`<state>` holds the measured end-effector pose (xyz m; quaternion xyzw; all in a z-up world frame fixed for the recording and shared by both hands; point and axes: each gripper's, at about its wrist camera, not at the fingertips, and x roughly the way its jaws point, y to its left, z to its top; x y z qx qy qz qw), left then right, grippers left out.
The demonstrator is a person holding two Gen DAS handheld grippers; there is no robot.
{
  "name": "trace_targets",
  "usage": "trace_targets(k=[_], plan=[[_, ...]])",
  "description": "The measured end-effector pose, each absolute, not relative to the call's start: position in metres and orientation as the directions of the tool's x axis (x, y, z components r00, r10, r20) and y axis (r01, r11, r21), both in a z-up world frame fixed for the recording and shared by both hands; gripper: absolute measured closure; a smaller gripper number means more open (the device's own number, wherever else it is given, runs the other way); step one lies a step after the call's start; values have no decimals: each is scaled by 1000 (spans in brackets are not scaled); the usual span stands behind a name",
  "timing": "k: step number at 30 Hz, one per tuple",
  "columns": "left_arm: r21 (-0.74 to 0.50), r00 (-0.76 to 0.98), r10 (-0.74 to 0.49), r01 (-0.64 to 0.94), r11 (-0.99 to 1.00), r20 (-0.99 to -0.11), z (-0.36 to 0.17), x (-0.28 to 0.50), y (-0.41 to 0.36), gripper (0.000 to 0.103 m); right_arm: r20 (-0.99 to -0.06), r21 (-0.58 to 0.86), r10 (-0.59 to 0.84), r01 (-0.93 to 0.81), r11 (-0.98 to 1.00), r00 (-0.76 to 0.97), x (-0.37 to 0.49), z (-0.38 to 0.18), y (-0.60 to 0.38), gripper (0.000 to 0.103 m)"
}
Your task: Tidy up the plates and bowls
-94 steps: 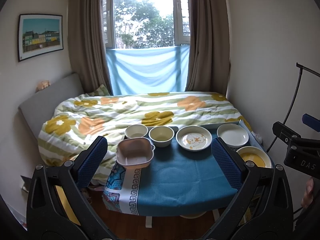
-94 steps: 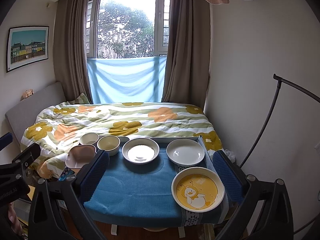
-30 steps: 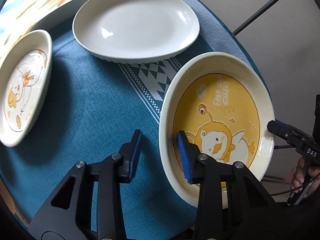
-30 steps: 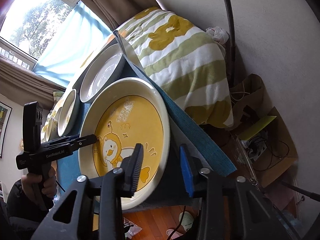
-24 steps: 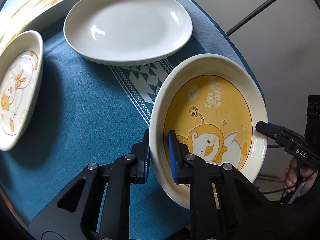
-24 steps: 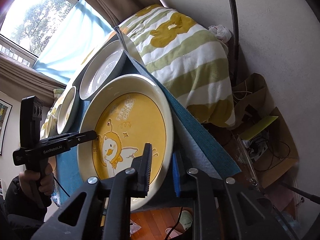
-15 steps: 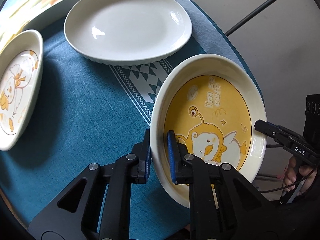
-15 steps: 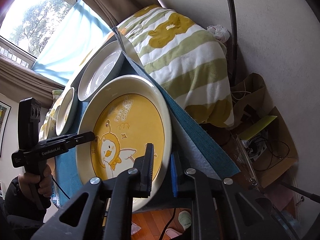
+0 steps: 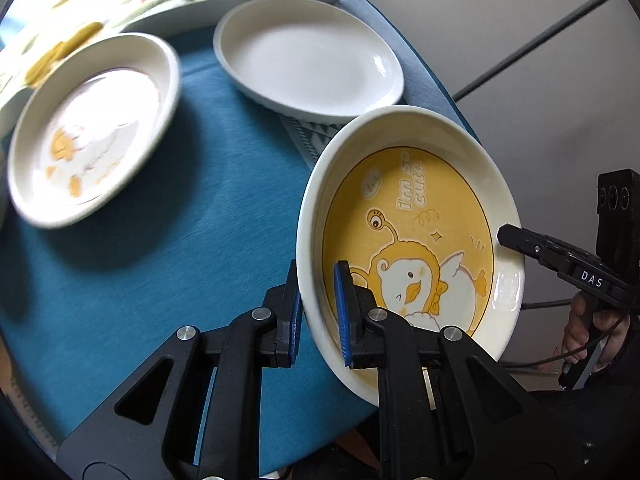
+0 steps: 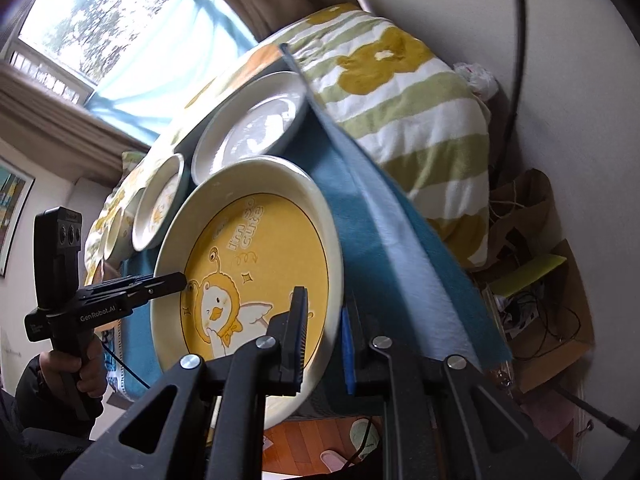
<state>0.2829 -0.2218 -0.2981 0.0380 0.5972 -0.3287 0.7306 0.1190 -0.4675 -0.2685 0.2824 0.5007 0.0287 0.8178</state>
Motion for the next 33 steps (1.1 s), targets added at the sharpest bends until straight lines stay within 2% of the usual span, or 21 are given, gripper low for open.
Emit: trace_targets(k=[11, 19, 25, 33], plan=[[-304, 211, -383, 329, 894, -899, -275, 252, -83, 90, -777, 519, 467, 9, 855, 422, 162, -257, -372, 89], [-287, 258, -321, 164, 944, -911, -292, 232, 13, 90, -768, 545, 550, -116, 830, 328, 189, -275, -289, 89], [-309, 269, -314, 60, 949, -911, -323, 227, 60, 90, -786, 516, 546, -180, 838, 291, 206, -287, -240, 89], [-355, 262, -355, 51, 934, -897, -347, 223, 82, 90, -798, 504, 534, -176, 845, 278, 217, -302, -222, 89]])
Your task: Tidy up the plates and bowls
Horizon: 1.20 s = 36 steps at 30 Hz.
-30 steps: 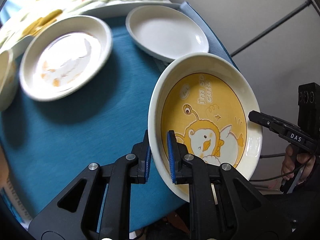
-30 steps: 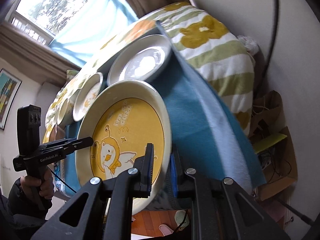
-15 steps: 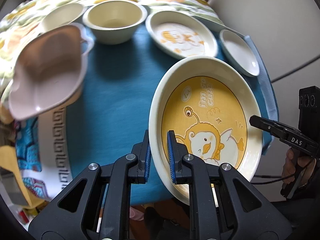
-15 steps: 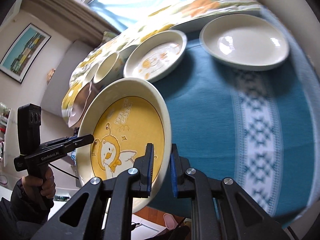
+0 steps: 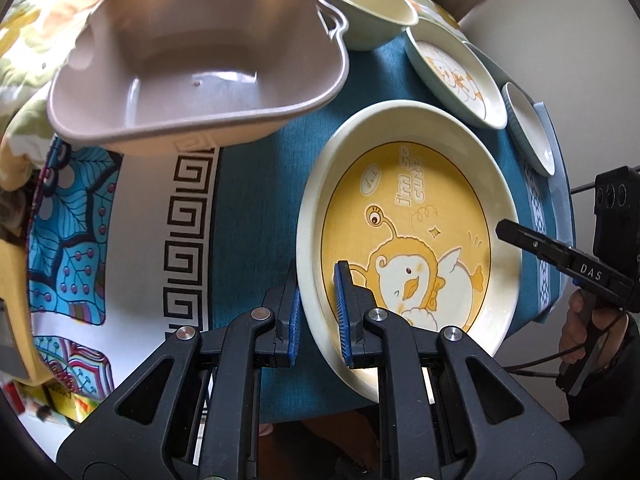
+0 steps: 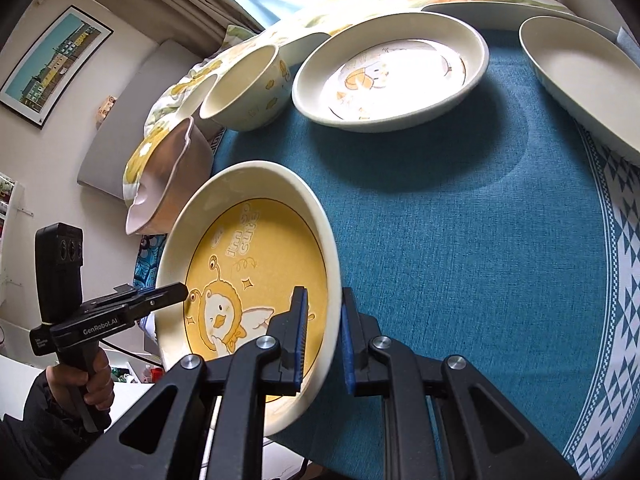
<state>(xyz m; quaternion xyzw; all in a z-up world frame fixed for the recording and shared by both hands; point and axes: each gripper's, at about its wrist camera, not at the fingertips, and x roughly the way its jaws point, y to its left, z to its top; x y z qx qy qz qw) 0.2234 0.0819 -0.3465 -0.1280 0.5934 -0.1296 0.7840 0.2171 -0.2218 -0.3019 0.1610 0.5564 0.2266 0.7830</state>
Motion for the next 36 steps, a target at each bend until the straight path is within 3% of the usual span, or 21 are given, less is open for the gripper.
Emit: trace_targets(k=[9, 17, 20, 21, 22, 23, 24, 25, 27, 32, 34, 36], plan=[[-410, 267, -410, 62, 910, -872, -353, 227, 89, 90, -814, 463, 498, -182, 867, 299, 215, -300, -213, 89], [-356, 289, -364, 81, 931, -886, -350, 223, 87, 90, -836, 397, 444, -201, 895, 324, 213, -296, -208, 89], [-315, 307, -328, 91, 945, -894, -345, 222, 86, 86, -835, 376, 419, -185, 908, 357, 210, -292, -209, 89], [-290, 313, -304, 94, 953, -900, -343, 220, 85, 80, -834, 366, 407, -178, 913, 372, 208, -291, -209, 88], [-258, 317, -275, 97, 961, -908, -341, 219, 83, 74, -833, 359, 397, -171, 918, 385, 206, -289, -211, 83], [-229, 324, -250, 102, 968, -912, -338, 217, 81, 57, -831, 353, 388, -162, 921, 399, 203, -286, -212, 79], [-202, 342, -227, 108, 973, -912, -334, 213, 80, 38, -827, 352, 384, -155, 923, 411, 199, -283, -212, 68], [-179, 364, -208, 113, 977, -908, -328, 208, 79, 32, -822, 356, 385, -151, 922, 420, 195, -280, -213, 52], [-151, 396, -192, 133, 980, -898, -314, 198, 77, 29, -818, 359, 386, -144, 922, 427, 187, -272, -213, 35], [-93, 461, -176, 198, 976, -870, -272, 172, 64, 29, -817, 270, 311, -155, 950, 486, 158, -239, -214, 30], [-78, 493, -184, 228, 970, -850, -252, 163, 57, 27, -803, 244, 290, -157, 957, 521, 146, -223, -217, 14], [-74, 526, -209, 265, 961, -825, -230, 159, 47, 16, -782, 219, 264, -147, 964, 564, 135, -206, -223, 7]])
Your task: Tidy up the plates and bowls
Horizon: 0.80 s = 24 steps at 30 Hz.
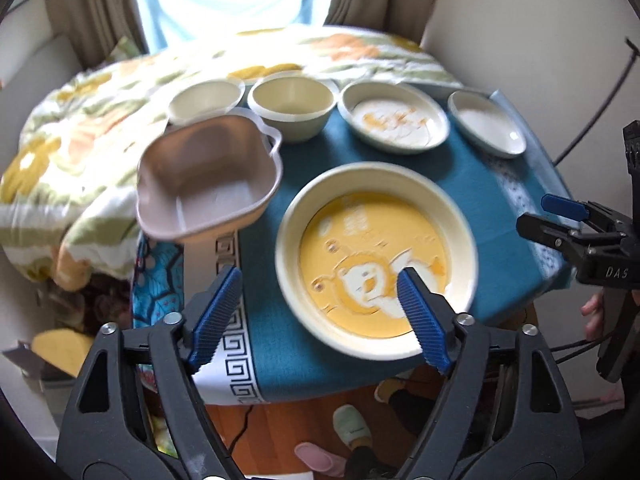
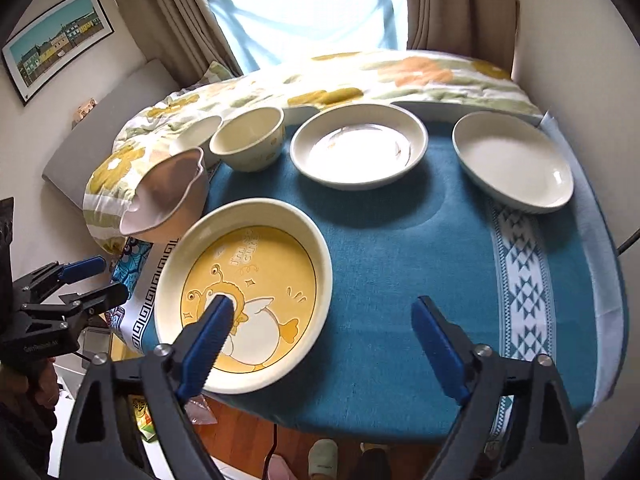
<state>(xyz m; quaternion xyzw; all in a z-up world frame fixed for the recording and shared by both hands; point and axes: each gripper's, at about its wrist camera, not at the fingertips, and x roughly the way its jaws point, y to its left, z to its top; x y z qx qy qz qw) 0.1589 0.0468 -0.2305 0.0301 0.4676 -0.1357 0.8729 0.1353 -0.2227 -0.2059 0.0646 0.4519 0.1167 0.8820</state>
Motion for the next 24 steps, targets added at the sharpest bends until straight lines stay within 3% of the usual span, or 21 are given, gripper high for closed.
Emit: trace_targets(k=[3, 14, 18, 24], plan=[[-71, 574, -262, 332, 940, -776, -196, 161, 28, 4, -736, 188, 216, -112, 976, 642, 121, -179, -236, 5], [-113, 567, -498, 579, 808, -656, -99, 216, -78, 3, -660, 35, -80, 137, 990, 747, 105, -98, -322, 5], [-145, 498, -541, 631, 762, -678, -91, 257, -121, 3, -656, 71, -93, 184, 980, 749, 119, -96, -351, 5], [-235, 326, -561, 667, 707, -761, -134, 340, -185, 3, -745, 204, -23, 260, 944, 666, 162, -140, -394, 5]])
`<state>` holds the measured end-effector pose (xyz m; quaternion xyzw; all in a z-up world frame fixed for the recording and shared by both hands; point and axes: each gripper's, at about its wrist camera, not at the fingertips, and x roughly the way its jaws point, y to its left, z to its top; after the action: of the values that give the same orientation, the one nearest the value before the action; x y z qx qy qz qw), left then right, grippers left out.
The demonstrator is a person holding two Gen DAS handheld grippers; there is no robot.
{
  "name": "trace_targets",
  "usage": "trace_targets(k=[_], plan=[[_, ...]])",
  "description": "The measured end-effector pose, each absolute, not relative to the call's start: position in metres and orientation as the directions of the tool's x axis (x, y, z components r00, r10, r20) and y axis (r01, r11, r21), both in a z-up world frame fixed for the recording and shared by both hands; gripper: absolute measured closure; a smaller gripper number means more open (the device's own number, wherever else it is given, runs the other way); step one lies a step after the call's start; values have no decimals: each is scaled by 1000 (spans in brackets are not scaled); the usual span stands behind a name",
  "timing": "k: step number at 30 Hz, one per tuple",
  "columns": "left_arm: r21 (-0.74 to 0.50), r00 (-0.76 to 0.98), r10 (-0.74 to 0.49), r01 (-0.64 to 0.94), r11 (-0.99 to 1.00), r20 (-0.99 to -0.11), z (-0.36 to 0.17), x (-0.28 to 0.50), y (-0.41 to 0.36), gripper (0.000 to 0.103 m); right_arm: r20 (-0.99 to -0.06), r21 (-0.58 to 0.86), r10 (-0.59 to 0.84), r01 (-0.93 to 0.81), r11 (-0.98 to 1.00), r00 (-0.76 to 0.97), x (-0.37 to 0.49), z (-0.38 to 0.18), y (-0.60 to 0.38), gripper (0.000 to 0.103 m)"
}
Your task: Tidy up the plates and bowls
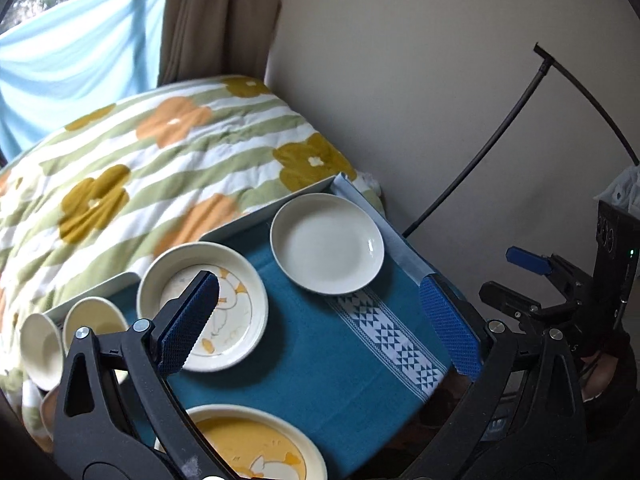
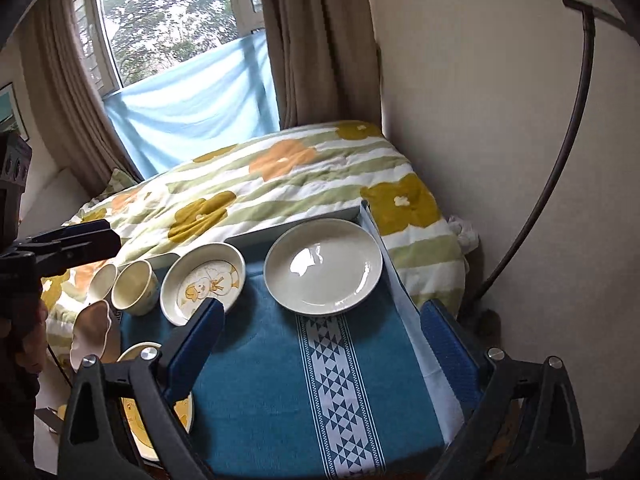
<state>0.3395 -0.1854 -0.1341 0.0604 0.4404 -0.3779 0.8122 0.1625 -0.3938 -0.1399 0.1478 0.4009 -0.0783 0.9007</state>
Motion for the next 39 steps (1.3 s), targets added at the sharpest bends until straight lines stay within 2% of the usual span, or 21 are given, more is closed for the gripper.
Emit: trace_targets(k=[5, 8, 9, 10, 13, 16, 19, 22, 23, 24, 26, 29, 31, 39], plan=[[-307, 185, -545, 660, 686, -818, -199, 407, -236, 7, -786, 383, 95, 360, 851, 611, 196, -200, -440, 5], [-306, 120, -503, 666, 680, -856, -236, 434, -263, 22, -791, 445, 140, 402, 800, 596, 211, -230, -454, 6], [-304, 98, -486, 669, 678, -869, -248, 443, -272, 27, -794, 455, 151, 410, 790, 589, 216, -239, -457, 9], [-302, 81, -472, 671, 677, -878, -258, 450, -279, 29, -796, 468, 169, 413, 781, 582, 222, -248, -458, 20], [-309, 30, -442, 673, 672, -897, -286, 468, -292, 42, -799, 506, 221, 425, 751, 560, 238, -272, -462, 39], [-308, -3, -412, 668, 677, -911, -306, 482, -299, 53, -799, 529, 254, 438, 726, 545, 249, -290, -466, 50], [-308, -20, -397, 667, 678, -918, -318, 491, -302, 54, -798, 540, 264, 448, 712, 542, 258, -299, -470, 58], [-309, -36, -388, 673, 671, -921, -326, 497, -305, 54, -796, 544, 267, 447, 710, 544, 263, -303, -471, 60], [-308, -40, -386, 677, 668, -922, -327, 498, -306, 60, -796, 542, 264, 448, 711, 544, 264, -304, -470, 62], [-308, -44, -382, 680, 665, -923, -329, 498, -307, 71, -796, 543, 264, 450, 709, 544, 266, -307, -472, 69], [-304, -51, -371, 680, 667, -927, -334, 499, -307, 78, -795, 545, 259, 458, 703, 548, 266, -309, -474, 72], [-279, -34, -353, 684, 674, -935, -338, 500, -305, 91, -797, 542, 254, 462, 702, 548, 267, -311, -476, 83], [-290, -39, -361, 680, 674, -932, -339, 501, -304, 92, -795, 541, 261, 447, 712, 548, 269, -311, -475, 86], [-255, -4, -345, 684, 684, -938, -336, 496, -305, 92, -807, 512, 247, 427, 746, 536, 272, -310, -472, 86]])
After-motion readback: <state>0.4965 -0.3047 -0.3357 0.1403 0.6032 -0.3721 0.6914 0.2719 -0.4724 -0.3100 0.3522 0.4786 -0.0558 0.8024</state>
